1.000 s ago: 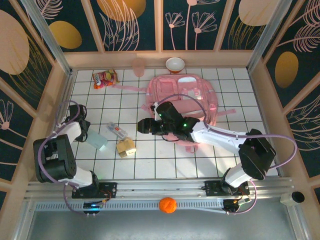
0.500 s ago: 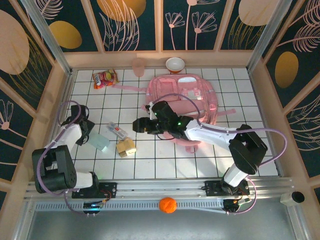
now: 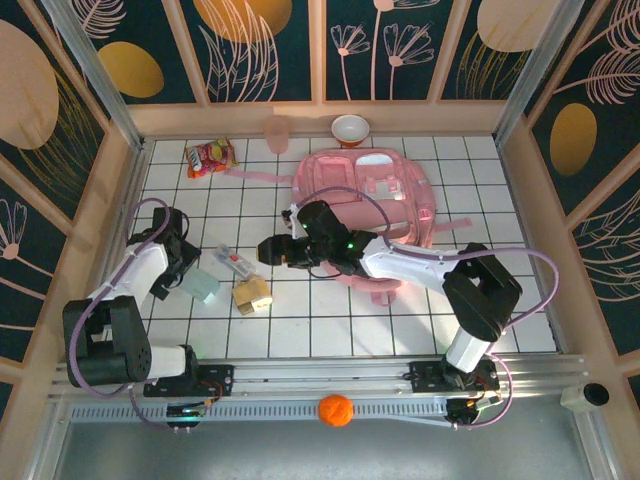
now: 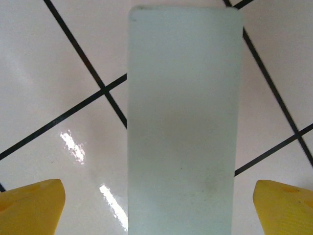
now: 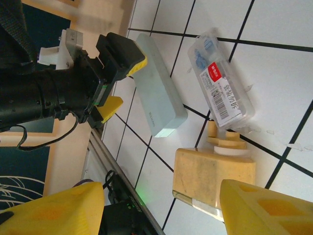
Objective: Pack books, pencil case, and school supplies into a backpack
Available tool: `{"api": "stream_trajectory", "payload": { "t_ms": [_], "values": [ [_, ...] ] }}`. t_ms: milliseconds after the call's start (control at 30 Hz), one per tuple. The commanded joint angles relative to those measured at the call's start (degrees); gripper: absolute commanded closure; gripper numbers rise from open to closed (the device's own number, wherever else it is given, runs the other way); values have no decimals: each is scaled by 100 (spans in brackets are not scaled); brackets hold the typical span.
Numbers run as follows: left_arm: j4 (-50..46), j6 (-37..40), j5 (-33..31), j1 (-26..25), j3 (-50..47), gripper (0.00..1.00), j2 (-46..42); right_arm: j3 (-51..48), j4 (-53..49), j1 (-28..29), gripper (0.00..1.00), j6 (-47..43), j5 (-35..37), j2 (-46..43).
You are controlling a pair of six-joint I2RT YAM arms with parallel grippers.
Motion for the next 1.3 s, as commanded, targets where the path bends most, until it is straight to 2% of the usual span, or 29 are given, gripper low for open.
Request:
{"api": "stream_trajectory", "payload": {
  "t_ms": [0,467,667,900,1067,1267],
  "values": [
    [-456,67,18,-35,233,2,235,161,231,47,36,27,-143,110],
    [-343,-34,386,-326,519,2,1095,141,348,-29,36,74,-334,332],
    [-183,-105,479,-348,359,10,1310,91,345,-94,36,83,-389,343],
    [-120,-192,453,-352,294,31,1523,42,333,-146,36,95,-391,301],
    [-194,-254,383,-355,264,37,1206,-7,338,-158,36,93,-307,239],
    [-302,-502,773,-379,161,43,401,-402,976,-155,37,131,-94,-99]
  ]
}}
